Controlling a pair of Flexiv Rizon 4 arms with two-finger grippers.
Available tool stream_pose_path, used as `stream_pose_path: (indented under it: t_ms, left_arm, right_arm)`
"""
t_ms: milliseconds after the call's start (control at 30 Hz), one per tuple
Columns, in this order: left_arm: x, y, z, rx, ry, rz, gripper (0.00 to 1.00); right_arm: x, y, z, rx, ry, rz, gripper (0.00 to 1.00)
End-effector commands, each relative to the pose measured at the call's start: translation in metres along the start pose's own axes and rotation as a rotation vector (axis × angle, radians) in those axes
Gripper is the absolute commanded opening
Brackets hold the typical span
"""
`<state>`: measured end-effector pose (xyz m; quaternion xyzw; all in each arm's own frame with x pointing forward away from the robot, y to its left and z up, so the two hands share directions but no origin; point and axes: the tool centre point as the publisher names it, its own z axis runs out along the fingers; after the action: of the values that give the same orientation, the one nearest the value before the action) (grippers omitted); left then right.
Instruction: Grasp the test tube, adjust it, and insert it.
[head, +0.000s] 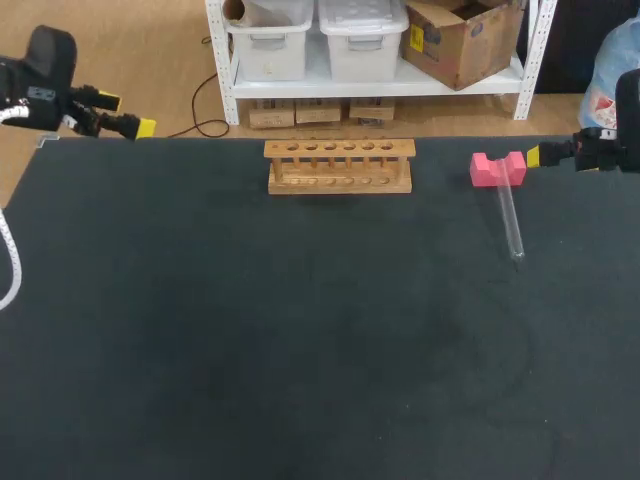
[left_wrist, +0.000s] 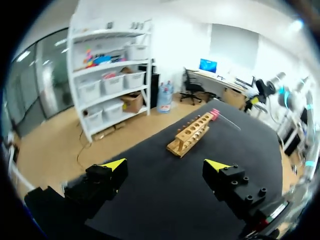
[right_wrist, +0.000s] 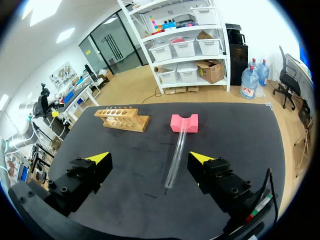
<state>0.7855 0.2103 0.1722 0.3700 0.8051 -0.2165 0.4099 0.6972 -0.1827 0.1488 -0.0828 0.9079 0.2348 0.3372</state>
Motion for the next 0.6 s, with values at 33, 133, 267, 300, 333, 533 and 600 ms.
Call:
stream_pose_path:
  t_ms: [33, 133, 267, 300, 333, 533, 600]
  left_arm:
    - [0.006, 0.005, 0.012, 0.168, -0.117, 0.272, 1.00]
    - [0.008, 0.009, 0.023, 0.184, -0.113, 0.304, 1.00]
    - [0.010, 0.015, 0.039, 0.226, -0.136, 0.351, 1.00]
    - [0.009, 0.016, 0.043, 0.231, -0.139, 0.363, 1.00]
    - [0.009, 0.017, 0.046, 0.239, -0.150, 0.379, 1.00]
    - [0.006, 0.024, 0.067, 0.259, -0.212, 0.399, 1.00]
    - [0.007, 0.024, 0.074, 0.269, -0.225, 0.411, 1.00]
  right_arm:
    - [0.000, 0.000, 0.000, 0.001, 0.000, -0.001, 1.00]
    - [0.000, 0.000, 0.000, 0.001, 0.000, -0.001, 1.00]
    - [0.000, 0.000, 0.000, 0.001, 0.000, -0.001, 1.00]
    - [0.000, 0.000, 0.000, 0.001, 0.000, -0.001, 1.00]
    - [0.000, 0.000, 0.000, 0.001, 0.000, -0.001, 1.00]
    - [0.000, 0.000, 0.000, 0.001, 0.000, -0.001, 1.00]
    - [0.000, 0.000, 0.000, 0.001, 0.000, -0.001, 1.00]
